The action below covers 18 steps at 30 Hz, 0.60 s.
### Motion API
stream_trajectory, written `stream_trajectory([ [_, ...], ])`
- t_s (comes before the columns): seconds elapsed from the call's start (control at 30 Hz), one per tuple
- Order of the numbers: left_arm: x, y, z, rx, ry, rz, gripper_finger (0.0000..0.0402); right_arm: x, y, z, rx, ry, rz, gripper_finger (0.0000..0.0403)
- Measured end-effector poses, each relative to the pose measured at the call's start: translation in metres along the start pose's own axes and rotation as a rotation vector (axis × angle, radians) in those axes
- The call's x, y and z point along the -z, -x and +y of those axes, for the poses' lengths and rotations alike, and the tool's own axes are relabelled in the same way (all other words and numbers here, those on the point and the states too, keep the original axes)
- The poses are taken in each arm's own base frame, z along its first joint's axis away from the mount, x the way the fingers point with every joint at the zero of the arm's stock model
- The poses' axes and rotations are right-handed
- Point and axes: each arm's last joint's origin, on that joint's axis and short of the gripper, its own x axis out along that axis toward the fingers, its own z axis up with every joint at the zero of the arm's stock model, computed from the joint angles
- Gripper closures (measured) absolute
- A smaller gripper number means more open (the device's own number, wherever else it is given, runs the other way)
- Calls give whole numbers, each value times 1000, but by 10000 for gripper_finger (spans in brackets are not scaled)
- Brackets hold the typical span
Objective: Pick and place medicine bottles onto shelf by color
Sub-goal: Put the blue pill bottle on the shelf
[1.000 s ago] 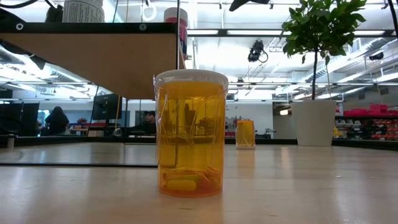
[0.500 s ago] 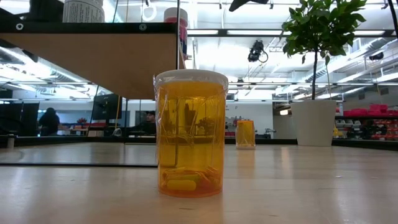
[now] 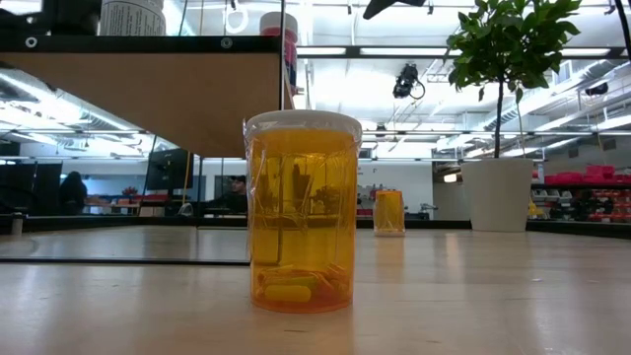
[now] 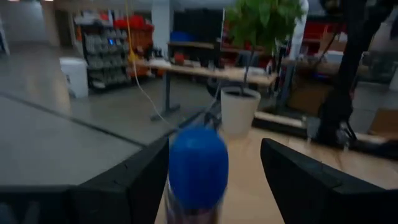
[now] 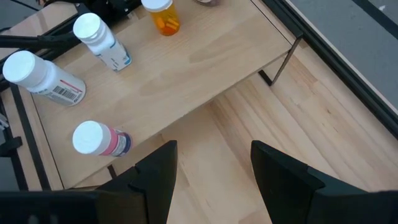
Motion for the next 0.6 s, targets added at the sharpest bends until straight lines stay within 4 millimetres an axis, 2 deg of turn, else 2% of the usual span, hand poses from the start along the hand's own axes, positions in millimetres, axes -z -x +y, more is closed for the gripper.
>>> stream_trajectory([
  [0.13,-23,0,-1,-32,-72,-48,140,0,0,0,0,0,0,191],
  [0.27,-36,-4,2,-80,-97,-66,140,0,0,0,10,4,-6,191],
  [0.6,-21,-25,8,-100,-58,29,152,-2,0,-1,42,1,-39,191],
])
